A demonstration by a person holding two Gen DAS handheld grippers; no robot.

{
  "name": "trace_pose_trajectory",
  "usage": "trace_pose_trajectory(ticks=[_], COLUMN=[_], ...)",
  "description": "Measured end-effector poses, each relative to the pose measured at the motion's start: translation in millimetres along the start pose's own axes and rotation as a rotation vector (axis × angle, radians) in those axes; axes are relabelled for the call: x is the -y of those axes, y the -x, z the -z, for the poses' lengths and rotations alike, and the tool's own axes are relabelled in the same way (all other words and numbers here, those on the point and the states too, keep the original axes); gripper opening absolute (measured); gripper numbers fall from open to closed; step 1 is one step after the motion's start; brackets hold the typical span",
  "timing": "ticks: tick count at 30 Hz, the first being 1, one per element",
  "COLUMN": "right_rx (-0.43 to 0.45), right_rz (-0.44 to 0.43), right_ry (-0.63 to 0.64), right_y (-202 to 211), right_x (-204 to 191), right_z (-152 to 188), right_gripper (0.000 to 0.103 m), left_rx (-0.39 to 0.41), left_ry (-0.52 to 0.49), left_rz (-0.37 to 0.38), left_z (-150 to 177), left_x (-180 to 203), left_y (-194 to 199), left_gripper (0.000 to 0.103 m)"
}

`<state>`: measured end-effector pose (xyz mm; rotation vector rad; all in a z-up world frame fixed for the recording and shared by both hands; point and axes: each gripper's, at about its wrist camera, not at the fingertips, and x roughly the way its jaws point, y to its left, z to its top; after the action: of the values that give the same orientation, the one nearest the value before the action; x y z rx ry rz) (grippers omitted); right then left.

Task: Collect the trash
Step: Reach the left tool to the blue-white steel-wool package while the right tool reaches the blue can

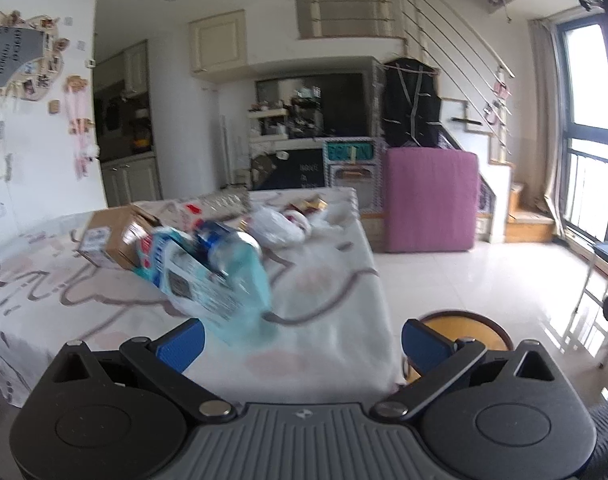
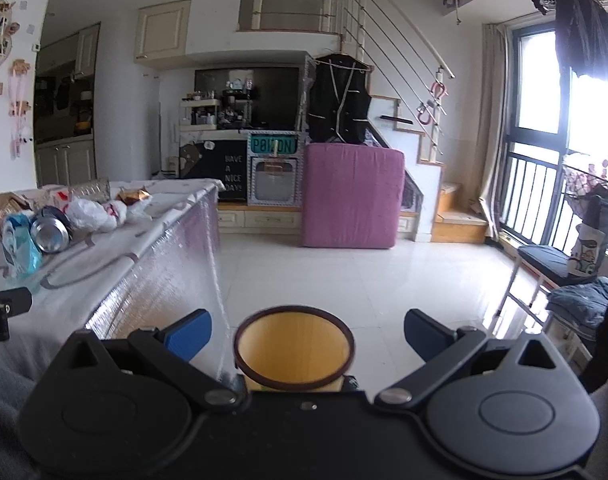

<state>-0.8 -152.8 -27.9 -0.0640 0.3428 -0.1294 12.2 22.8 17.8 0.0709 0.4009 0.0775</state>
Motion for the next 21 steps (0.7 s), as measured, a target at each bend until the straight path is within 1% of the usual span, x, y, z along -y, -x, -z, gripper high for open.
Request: trace_pose_trajectory(ticks=[5,9,13,17,19,21], right_rx=[0.038,0.072,0.076,0.083,0.103,0.128], right_rz=[-0.050,-0.091,-0.122,-0.199,-0.207,-0.217], right_ry=[-0.028,-0.043,-0.060,-0.088,-0.098,-0.084], right_y=[-10,-22,-38,-53,-57,-60], right_x=[-7,-16,-27,-36,-41,-46], right_z=[-18,-32,-44,-55,-58,-61], right_gripper=[0.103,0.103,0.103,0.103,0.103,0.103], left_rx=[0.028,0.028,0.022,-0.013,-0.033,-0.057], left_ry=[0.020,0.015,0.015,0.092,0.126,0.160], left_rz=[-0.051,-0.093,-0.157,-0.227,-0.249,-0.251], left_z=[-16,-27,-37,-47,-51,-52], left_x=[-16,-29,-41,-58,-66,-73], left_y=[-11,-25,-43,-75,-89,-102], left_gripper=[0.103,0.103,0.103,0.103,0.103,0.103])
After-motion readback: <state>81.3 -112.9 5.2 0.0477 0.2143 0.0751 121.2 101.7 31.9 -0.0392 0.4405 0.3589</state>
